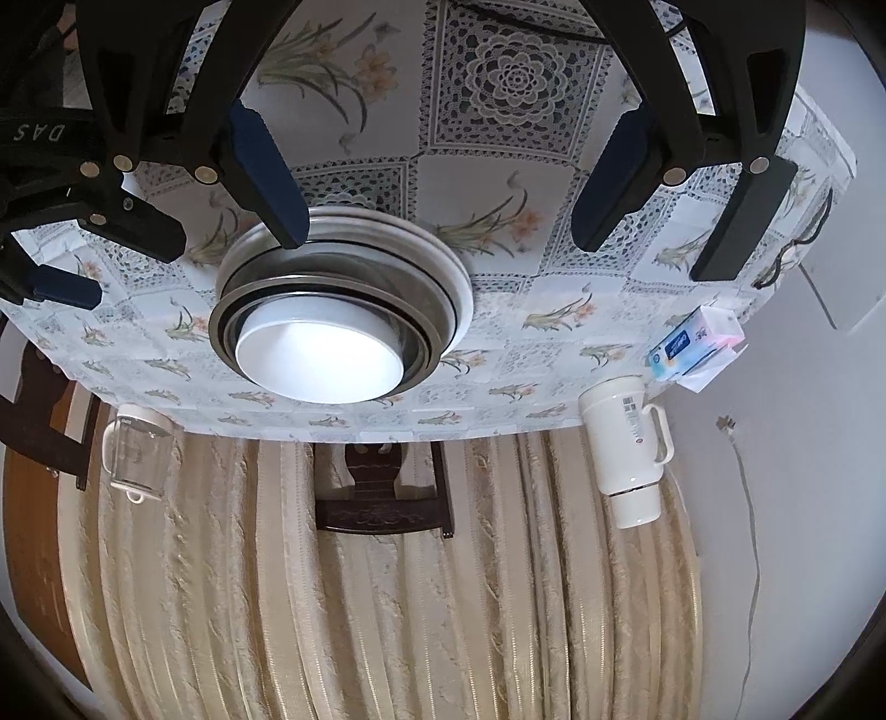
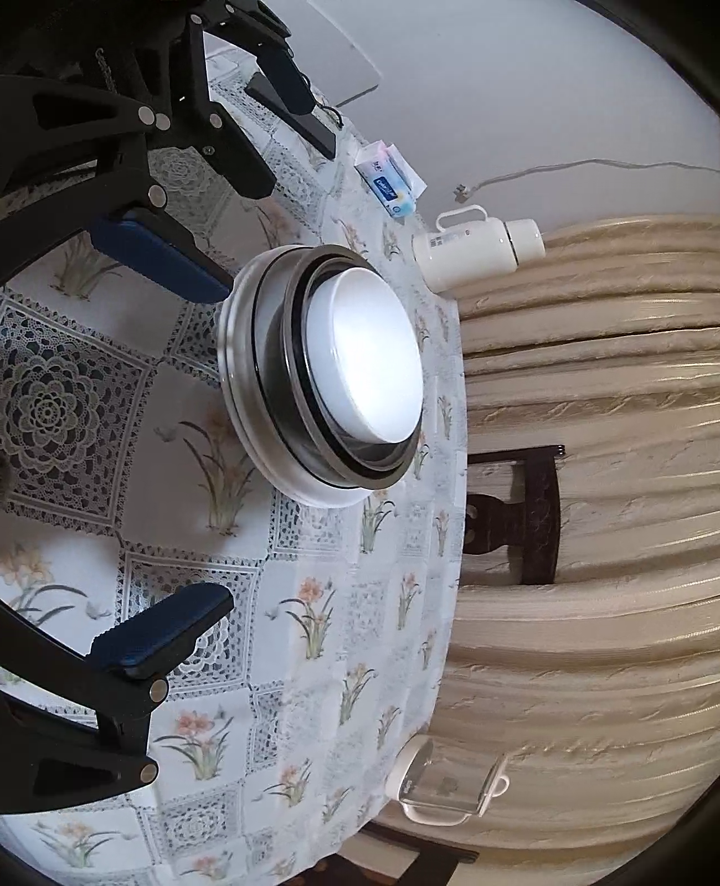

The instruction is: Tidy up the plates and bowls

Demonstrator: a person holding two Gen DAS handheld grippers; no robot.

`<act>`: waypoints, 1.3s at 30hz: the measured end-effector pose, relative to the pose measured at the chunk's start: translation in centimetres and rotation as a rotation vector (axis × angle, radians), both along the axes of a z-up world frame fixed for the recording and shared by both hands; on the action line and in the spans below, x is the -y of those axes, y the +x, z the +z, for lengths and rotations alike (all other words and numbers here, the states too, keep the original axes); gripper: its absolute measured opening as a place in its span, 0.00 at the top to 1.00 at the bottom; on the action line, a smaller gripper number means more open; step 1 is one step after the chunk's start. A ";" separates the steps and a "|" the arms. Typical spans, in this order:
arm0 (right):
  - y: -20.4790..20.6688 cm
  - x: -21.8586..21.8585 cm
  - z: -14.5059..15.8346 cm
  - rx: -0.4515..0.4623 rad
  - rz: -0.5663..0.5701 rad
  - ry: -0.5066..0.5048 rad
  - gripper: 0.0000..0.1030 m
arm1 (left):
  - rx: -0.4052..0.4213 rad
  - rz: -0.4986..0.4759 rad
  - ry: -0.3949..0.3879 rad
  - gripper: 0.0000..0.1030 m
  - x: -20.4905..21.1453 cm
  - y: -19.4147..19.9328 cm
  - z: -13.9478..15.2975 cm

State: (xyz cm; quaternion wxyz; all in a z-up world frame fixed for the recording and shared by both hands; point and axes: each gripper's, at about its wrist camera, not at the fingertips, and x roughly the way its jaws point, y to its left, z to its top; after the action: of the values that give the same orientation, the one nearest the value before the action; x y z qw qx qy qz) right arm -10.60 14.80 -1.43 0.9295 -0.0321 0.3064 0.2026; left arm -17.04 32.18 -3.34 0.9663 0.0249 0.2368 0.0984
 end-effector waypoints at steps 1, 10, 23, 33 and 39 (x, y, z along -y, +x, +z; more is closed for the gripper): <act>0.0 -0.1 0.0 0.001 -0.002 -0.003 0.00 | -0.001 0.001 0.002 0.07 0.0 0.0 0.0; -0.2 -0.7 -0.2 0.005 0.003 -0.033 0.00 | -0.027 0.014 0.009 0.07 -0.4 0.2 -0.8; -0.4 -1.0 -0.1 0.003 0.007 -0.034 0.00 | -0.043 0.015 0.011 0.07 -0.6 0.4 -1.2; -0.6 -1.1 -0.1 -0.007 0.020 -0.028 0.00 | -0.048 0.013 0.015 0.07 -0.7 0.4 -1.2; -0.6 -1.2 -0.2 -0.019 0.027 -0.025 0.00 | -0.049 0.014 0.015 0.07 -0.8 0.4 -1.3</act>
State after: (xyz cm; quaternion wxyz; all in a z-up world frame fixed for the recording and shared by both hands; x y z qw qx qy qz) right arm -11.23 15.97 -1.66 0.9233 -0.0462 0.3172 0.2116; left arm -16.65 32.97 -4.66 0.9592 0.0328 0.2599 0.1062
